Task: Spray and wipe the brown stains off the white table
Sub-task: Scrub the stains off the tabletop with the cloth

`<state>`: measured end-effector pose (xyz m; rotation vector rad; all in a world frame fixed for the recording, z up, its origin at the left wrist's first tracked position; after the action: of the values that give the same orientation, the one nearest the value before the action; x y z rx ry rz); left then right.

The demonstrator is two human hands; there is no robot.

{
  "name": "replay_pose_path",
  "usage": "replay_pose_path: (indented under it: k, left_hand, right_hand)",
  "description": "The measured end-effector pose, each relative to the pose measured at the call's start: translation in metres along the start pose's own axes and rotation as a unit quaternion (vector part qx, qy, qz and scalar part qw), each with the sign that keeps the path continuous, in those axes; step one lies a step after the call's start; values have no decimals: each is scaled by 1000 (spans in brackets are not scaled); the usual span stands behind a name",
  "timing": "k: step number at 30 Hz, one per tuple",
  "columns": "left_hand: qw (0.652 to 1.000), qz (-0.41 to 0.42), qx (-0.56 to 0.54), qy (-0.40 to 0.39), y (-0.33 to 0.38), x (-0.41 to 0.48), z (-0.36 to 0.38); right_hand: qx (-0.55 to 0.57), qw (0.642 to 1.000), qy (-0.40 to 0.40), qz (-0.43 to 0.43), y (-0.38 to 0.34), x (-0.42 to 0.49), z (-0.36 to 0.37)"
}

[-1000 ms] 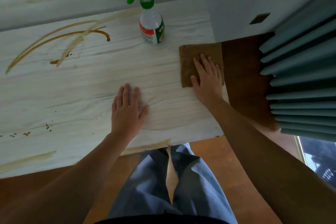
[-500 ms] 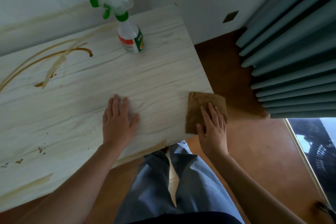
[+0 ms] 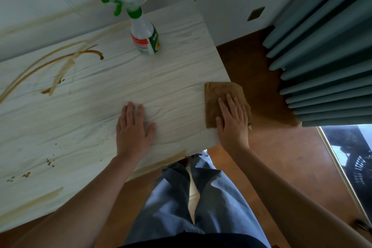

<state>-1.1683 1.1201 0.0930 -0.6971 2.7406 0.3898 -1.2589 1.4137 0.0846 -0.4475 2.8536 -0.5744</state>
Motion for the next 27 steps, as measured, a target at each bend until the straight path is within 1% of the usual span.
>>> replay_pose_path:
  k: [5, 8, 11, 14, 17, 19, 23, 27]
  left_hand:
    - [1000, 2, -5, -2, -1, 1, 2]
    - [1000, 2, -8, 0, -2, 1, 3]
    - [1000, 4, -5, 7, -3, 1, 4]
    - [1000, 7, -7, 11, -4, 0, 4]
    - [1000, 6, -13, 9, -4, 0, 3]
    - [1000, 6, -12, 6, -3, 0, 3]
    - [1000, -1, -11, 3, -2, 0, 2]
    - [1000, -6, -9, -3, 1, -1, 0]
  right_hand:
    - [4, 1000, -18, 5, -7, -62, 11]
    - [0, 999, -37, 1, -8, -71, 14]
    - [-2, 998, -53, -35, -7, -48, 9]
    - [-13, 995, -74, -73, -7, -3, 5]
    - [-23, 994, -71, -74, -16, 30, 8]
    - [-34, 996, -59, -59, -25, 33, 12]
    - [-33, 997, -62, -37, -45, 6, 21]
    - [-25, 993, -87, -71, -72, -44, 34]
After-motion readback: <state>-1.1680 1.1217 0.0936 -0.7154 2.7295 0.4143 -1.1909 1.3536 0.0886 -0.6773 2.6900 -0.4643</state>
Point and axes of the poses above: each hand's wrist, its own x-axis towards the middle knuckle, its own z-axis out of the palm, y = z × x, the point moved 2 cm from there along x, towards the middle knuckle, and after that the axes turned 6 degrees about -z, right-handed, at the moved point
